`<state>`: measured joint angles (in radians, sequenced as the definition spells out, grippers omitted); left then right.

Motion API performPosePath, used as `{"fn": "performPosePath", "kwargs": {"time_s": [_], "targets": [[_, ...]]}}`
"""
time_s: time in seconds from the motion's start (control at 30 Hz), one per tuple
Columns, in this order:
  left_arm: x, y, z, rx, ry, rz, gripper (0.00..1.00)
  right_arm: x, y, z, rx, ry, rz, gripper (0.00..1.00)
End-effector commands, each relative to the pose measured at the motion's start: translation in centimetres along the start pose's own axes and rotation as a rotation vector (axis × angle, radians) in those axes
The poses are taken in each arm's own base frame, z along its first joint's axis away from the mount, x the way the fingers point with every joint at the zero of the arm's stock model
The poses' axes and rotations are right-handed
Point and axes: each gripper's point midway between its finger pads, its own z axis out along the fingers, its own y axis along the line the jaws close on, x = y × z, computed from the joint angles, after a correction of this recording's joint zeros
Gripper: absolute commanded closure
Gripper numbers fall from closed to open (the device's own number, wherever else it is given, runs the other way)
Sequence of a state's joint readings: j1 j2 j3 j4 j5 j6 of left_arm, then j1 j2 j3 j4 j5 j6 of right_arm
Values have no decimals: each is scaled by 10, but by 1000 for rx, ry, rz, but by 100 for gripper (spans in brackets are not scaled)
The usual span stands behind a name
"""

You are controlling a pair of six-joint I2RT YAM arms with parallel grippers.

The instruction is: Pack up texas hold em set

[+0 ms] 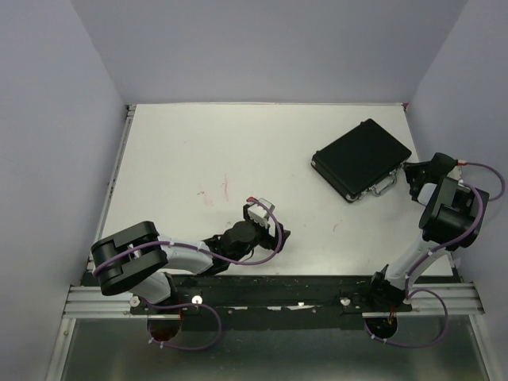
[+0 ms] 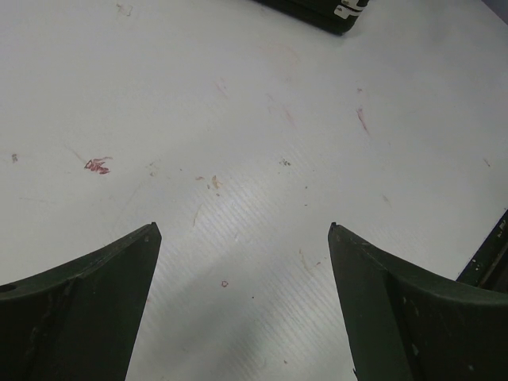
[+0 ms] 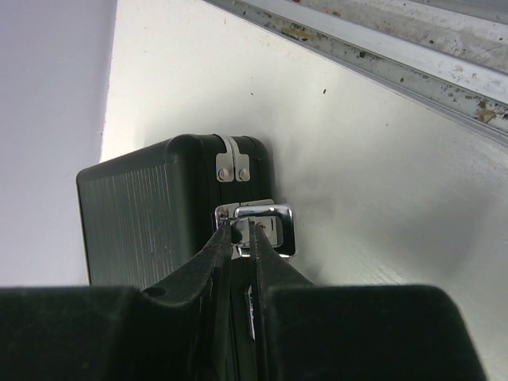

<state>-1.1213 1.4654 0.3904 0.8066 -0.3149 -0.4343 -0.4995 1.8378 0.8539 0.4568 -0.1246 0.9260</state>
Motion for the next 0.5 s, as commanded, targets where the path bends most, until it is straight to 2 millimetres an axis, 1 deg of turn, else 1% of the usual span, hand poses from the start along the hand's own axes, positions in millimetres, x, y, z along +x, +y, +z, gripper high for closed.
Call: {"fn": "performPosePath", "kwargs": {"time_s": [0.0,0.17,0.3,0.47], "targets": [[-7,-1,-2,1,-35,-8,5,60,-63,-16,191,184,91,79],[-7,-1,-2,-1,-34,-7,6,63,-66,-18,188,182,101,79],[-7,-1,-2,-1,-34,-7,5,58,-63,-20,185,171,70,80],[-7,-1,-2,0,-35,-6,6,38,-52,-30,176,110,-7,79]]}}
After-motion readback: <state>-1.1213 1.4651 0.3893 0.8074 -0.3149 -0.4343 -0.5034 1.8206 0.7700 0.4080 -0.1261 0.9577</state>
